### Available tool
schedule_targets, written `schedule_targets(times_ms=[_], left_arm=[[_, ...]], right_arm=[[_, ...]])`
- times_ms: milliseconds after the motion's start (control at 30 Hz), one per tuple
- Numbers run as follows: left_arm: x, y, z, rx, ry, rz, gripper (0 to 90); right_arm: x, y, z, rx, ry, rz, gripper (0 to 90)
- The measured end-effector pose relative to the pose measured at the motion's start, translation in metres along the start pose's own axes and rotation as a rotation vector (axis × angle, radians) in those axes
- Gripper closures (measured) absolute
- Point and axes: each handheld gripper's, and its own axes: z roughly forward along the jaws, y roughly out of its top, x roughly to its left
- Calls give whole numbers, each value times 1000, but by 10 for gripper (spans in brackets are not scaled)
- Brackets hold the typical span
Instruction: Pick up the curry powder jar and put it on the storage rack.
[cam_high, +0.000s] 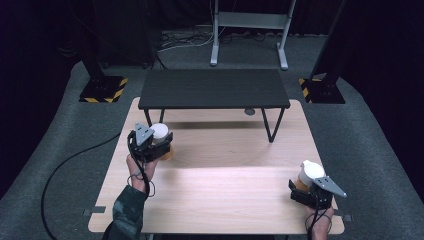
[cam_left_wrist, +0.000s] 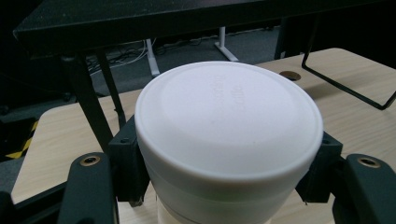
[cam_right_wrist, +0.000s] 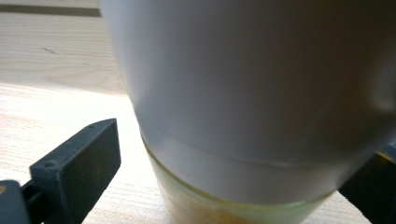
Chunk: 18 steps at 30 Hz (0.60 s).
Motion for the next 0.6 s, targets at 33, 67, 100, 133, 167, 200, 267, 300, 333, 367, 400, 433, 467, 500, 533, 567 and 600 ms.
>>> schedule_targets(times_ms=[33, 67, 100, 133, 167, 200, 267, 300, 333, 367, 400, 433, 467, 500, 533, 567, 600], left_arm=[[0, 2, 0, -4, -4, 2, 334], [0, 2, 0, -4, -4, 2, 334], [1, 6, 0, -4, -10, 5, 334], [1, 6, 0, -4, -10, 5, 333], [2, 9, 1, -7, -15, 5, 334], [2, 11, 1, -6, -17, 6, 334], [3, 12, 1, -7, -19, 6, 334], [5, 15, 2, -5, -28, 1, 334], [6, 16, 3, -5, -32, 0, 334], [6, 18, 3, -5, -34, 0, 334], [6, 18, 3, -5, -34, 0, 334], [6, 21, 3, -3, -37, 6, 334], [6, 21, 3, -3, -37, 6, 333], [7, 23, 4, -2, -44, 6, 334], [7, 23, 4, -2, -44, 6, 334], [9, 25, 4, -1, -53, 3, 334], [9, 25, 4, -1, -53, 3, 334]], right_arm=[[0, 0, 0, 2, 1, 0, 0], [0, 0, 0, 2, 1, 0, 0], [0, 0, 0, 3, 0, -1, 0], [0, 0, 0, 3, 0, -1, 0], [0, 1, 0, 4, 1, 1, 0], [0, 1, 0, 5, 2, 1, 0], [0, 1, 0, 4, 2, 0, 0], [0, 0, 0, 2, 0, 0, 0], [0, 0, 0, 2, 0, 1, 0], [0, 0, 0, 2, 0, 1, 0], [0, 0, 0, 2, 0, 1, 0], [0, 0, 0, 3, 1, 0, 0], [0, 0, 0, 3, 1, 0, 0], [0, 1, 0, 4, 1, 1, 0], [0, 1, 0, 4, 1, 1, 0], [0, 1, 0, 4, 1, 1, 0], [0, 1, 0, 4, 1, 1, 0]])
